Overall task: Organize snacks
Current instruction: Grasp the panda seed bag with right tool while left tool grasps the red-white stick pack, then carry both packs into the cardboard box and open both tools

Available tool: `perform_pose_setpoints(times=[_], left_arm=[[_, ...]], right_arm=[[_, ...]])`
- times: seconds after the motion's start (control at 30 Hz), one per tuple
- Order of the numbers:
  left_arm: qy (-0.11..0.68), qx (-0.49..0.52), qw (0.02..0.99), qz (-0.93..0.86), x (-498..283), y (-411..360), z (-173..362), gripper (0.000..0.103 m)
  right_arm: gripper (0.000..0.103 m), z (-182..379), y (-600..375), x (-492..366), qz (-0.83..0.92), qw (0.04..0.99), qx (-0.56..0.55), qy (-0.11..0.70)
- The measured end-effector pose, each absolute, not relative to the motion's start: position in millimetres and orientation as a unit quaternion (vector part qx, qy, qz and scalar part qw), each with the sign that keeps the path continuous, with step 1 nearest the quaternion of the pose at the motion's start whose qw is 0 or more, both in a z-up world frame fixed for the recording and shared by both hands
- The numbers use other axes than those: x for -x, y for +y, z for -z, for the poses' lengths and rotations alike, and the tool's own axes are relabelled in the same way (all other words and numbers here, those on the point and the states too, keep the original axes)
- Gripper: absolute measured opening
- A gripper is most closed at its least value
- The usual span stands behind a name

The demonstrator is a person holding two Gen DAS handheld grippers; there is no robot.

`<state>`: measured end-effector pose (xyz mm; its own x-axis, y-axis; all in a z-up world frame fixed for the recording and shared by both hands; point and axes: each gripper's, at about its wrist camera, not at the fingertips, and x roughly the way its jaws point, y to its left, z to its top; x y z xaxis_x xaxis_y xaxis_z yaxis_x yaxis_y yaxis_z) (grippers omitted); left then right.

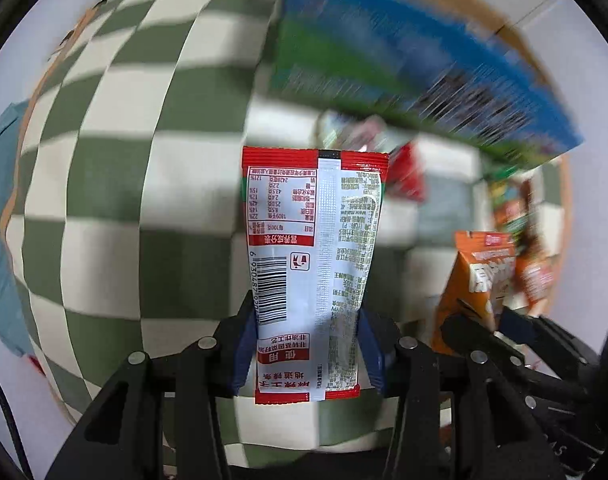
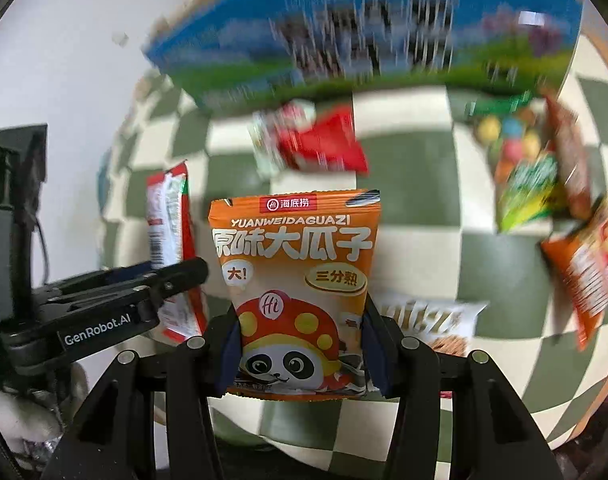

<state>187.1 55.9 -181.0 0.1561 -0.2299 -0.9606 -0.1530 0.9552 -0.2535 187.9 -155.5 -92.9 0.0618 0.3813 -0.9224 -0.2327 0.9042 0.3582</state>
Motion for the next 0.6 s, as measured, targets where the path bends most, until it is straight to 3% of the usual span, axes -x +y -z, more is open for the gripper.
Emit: perform_pose_setpoints(times=[0.33,0.47,0.6], left_arm=[[0.579,0.154,0.796,0.086,-312.7,64.8,70.2,0.043],[0.607,0.138,0.779,0.076,-373.5,62.2,71.4,0.043],[0.664,0.127,0.735,0.052,-424.5,64.9,105.6,0.044]], right_arm=[[0.054,-15.2,-174.0,-295.2,-0.225,0.795,-0.093,0.556],[0.054,-15.3,-161.7,-350.3,-0.217,0.8,-0.083,0.553],[0.054,12.6,-144.0,-396.2,-0.208,0.778,-0.071,0.588]])
